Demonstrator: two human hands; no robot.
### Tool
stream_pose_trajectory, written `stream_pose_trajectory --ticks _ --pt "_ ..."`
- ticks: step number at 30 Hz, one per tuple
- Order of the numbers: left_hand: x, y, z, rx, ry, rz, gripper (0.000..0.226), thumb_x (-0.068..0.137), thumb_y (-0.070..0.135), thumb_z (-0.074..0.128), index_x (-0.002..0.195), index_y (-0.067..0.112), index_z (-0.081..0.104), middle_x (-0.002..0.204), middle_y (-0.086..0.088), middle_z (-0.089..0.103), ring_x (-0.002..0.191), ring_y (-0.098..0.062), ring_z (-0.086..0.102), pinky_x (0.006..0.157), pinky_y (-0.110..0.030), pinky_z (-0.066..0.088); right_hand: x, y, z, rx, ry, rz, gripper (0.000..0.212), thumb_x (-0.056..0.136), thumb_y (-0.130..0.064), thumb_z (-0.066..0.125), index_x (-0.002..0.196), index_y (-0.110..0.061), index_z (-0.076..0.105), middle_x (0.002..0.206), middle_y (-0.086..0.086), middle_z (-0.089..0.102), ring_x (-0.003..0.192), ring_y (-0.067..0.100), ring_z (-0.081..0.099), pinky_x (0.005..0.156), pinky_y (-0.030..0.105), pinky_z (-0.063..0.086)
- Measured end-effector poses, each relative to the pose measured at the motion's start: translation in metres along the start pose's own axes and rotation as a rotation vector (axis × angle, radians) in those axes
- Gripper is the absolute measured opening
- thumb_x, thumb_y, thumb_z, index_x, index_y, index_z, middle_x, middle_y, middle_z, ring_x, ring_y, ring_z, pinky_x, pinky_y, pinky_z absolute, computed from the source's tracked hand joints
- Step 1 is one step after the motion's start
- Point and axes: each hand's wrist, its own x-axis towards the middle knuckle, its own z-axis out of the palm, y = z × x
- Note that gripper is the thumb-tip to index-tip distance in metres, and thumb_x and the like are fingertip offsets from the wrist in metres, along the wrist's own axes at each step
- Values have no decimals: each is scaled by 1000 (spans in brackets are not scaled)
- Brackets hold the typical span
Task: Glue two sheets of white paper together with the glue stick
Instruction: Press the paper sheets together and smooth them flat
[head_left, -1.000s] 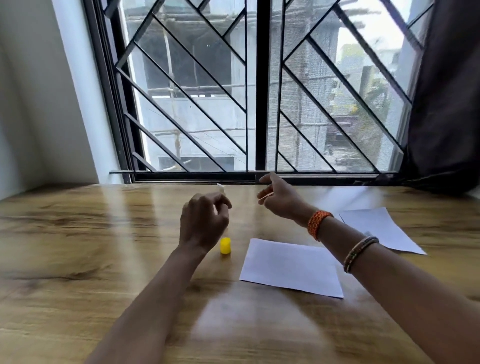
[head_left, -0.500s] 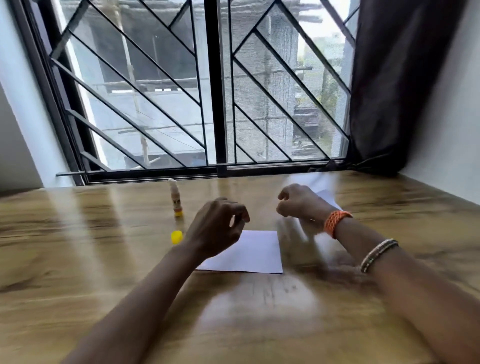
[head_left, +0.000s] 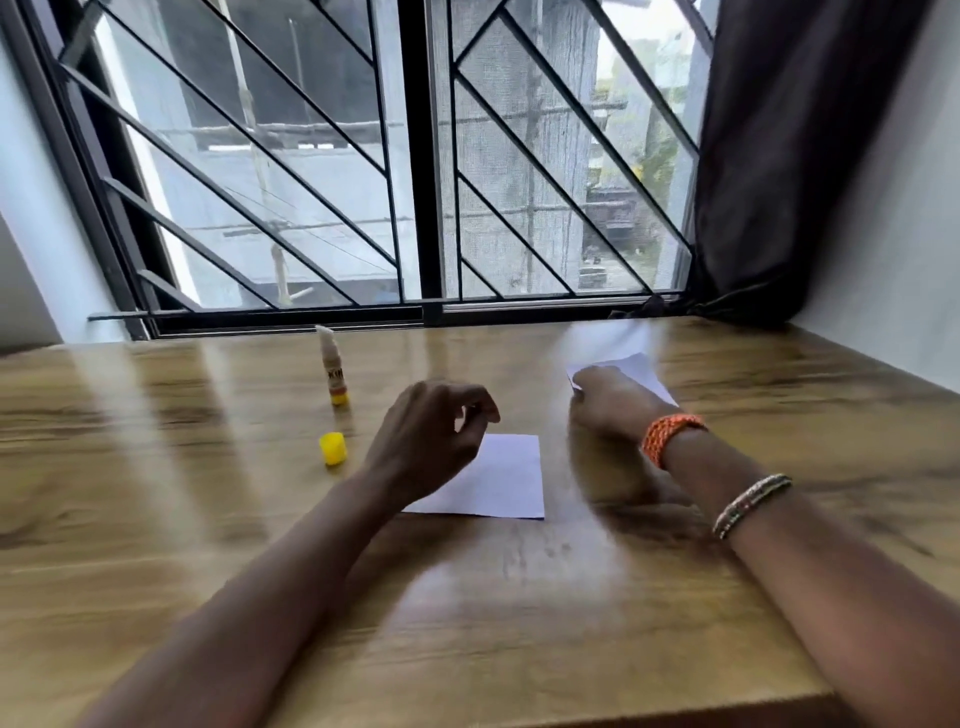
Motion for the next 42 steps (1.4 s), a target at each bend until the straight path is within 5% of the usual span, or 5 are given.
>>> stream_pose_trajectory --ticks 11,19,26,32,42 --pt "10 -9 -21 -825 83 -675 27 94 41 43 97 14 49 101 -13 60 84 -22 61 73 -36 55 -38 -60 0 -40 424 -548 58 79 13 41 128 -15 54 96 15 71 90 34 67 72 39 55" --pt "12 -40 -35 -824 294 -793 40 85 -4 44 124 1 45 127 -19 53 83 -17 59 49 -18 53 -55 -67 -2 -119 432 -835 30 90 -41 56 113 -27 68 100 3 75 95 28 68 82 38 53" --pt "15 -41 -28 -997 471 -825 55 88 -10 36 140 8 33 124 -3 54 88 -17 61 66 -25 56 -45 -71 2 417 481 -307 40 91 -39 53 118 -10 59 123 12 62 115 29 54 96 37 42" --pt "13 -33 -18 -1184 595 -837 58 84 -16 25 133 13 35 145 -12 40 105 -26 57 84 -39 55 -42 -63 0 1415 -148 -4 65 89 -2 59 141 -27 30 105 19 60 73 33 71 63 33 60" --pt "11 -24 -27 -901 433 -862 33 79 -11 37 96 9 58 132 24 44 76 -10 47 56 -20 40 -42 -64 -1 1402 -244 33 47 79 26 45 118 5 59 57 4 45 60 23 61 66 29 61"
